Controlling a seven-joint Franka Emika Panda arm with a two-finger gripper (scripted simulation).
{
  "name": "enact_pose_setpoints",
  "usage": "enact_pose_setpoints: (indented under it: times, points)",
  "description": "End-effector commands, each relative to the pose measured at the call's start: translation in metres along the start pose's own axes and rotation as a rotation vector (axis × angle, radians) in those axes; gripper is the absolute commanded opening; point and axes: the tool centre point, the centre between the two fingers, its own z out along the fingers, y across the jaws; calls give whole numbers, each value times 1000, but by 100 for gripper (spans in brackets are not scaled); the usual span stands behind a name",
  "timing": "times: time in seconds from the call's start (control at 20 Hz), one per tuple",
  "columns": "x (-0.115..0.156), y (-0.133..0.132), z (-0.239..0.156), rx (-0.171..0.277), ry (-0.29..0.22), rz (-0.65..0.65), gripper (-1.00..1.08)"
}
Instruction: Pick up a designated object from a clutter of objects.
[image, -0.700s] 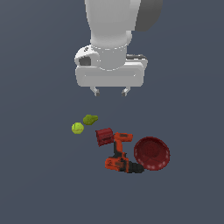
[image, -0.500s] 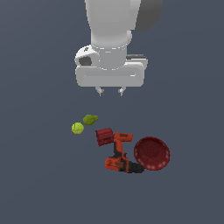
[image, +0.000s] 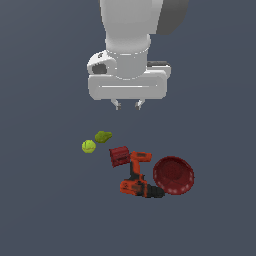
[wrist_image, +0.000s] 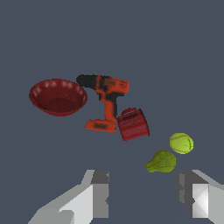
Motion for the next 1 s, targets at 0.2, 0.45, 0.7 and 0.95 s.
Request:
enact_pose_setpoints:
  times: [0.2, 0.45, 0.7, 0.95]
  points:
    - [10, -10, 7, -2, -14, -13, 28]
    - [25, -27, 19, -5, -35, -34, 28]
    - [46, -53, 39, -10, -65, -63, 28]
    - [67, -87, 68, -14, -103, -98, 28]
